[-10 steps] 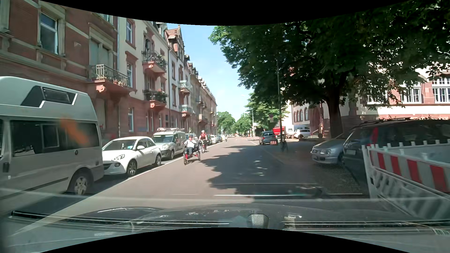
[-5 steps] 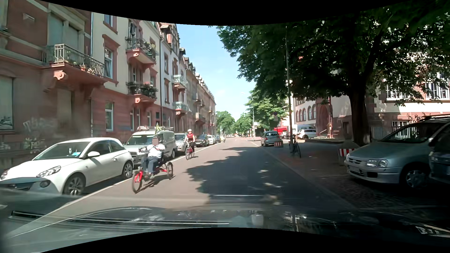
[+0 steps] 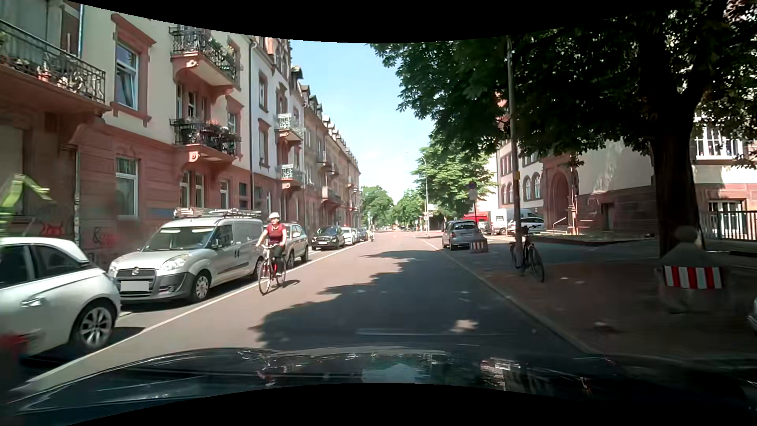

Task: Follow the waypoints while adhering to traffic rules and regulations

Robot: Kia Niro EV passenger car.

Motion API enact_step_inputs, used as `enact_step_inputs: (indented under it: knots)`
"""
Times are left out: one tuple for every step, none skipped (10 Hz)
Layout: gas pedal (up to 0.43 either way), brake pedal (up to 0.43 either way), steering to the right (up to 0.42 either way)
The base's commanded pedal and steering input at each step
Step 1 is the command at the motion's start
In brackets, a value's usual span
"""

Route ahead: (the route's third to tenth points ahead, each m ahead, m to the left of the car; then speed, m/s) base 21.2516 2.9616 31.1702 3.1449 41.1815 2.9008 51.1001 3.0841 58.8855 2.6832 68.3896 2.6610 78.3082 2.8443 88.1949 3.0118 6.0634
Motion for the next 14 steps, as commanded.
enact_step_inputs:
  knots:
    - [0.110, 0.000, 0.003]
    - [0.110, 0.000, 0.003]
    - [0.098, 0.000, 0.002]
    - [0.098, 0.000, 0.001]
    - [0.098, 0.000, -0.001]
    - [0.098, 0.000, -0.002]
    - [0.098, 0.000, -0.002]
    - [0.098, 0.000, -0.002]
    - [0.087, 0.000, -0.002]
    - [0.020, 0.000, -0.002]
    - [0.000, 0.000, -0.002]
    - [0.000, 0.000, -0.002]
    - [0.000, 0.000, -0.002]
    - [0.000, 0.000, -0.002]
